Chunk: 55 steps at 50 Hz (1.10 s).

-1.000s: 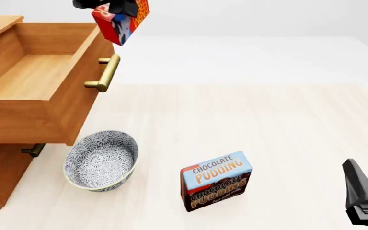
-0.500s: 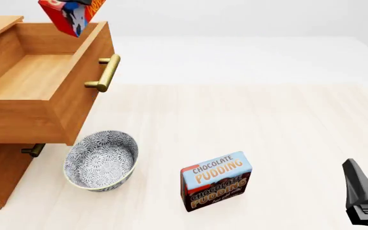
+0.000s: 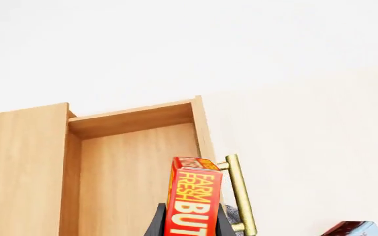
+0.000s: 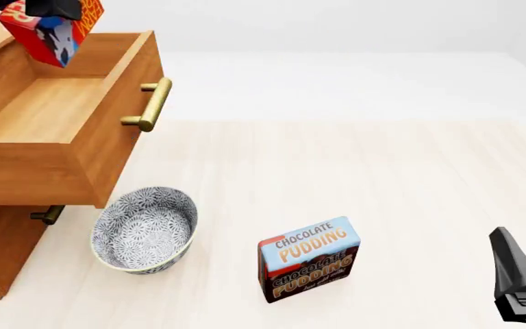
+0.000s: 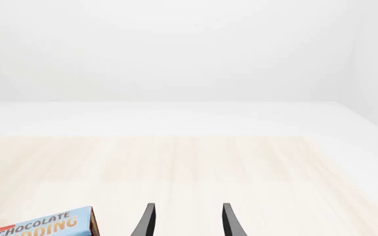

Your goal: Put the butter at the back in the top drawer of the cabinet and close it.

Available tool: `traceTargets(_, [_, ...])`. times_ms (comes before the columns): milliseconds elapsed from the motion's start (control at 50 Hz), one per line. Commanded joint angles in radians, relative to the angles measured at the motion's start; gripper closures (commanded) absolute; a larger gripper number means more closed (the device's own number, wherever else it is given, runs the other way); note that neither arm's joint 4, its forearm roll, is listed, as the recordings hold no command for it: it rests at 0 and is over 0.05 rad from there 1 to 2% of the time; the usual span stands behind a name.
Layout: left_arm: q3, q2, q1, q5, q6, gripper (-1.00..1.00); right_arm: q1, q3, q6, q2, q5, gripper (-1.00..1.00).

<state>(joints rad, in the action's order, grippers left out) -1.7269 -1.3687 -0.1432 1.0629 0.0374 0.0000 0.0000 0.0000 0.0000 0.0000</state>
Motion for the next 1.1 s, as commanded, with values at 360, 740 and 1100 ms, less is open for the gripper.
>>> traceTargets(360, [0.159,0.068,0.086,-0.067,0.003,1.0,0.0,0.0,0.0,0.0,0.0,-1.0])
traceTargets(740, [0.257,0.065,0.112,-0.126,-0.003,1.0,0.0,0.0,0.0,0.0,0.0,-1.0])
traceTargets(1100, [0.312,0.058,0.14,-0.157,-0.002,1.0,0.0,0.0,0.0,0.0,0.0,-1.0])
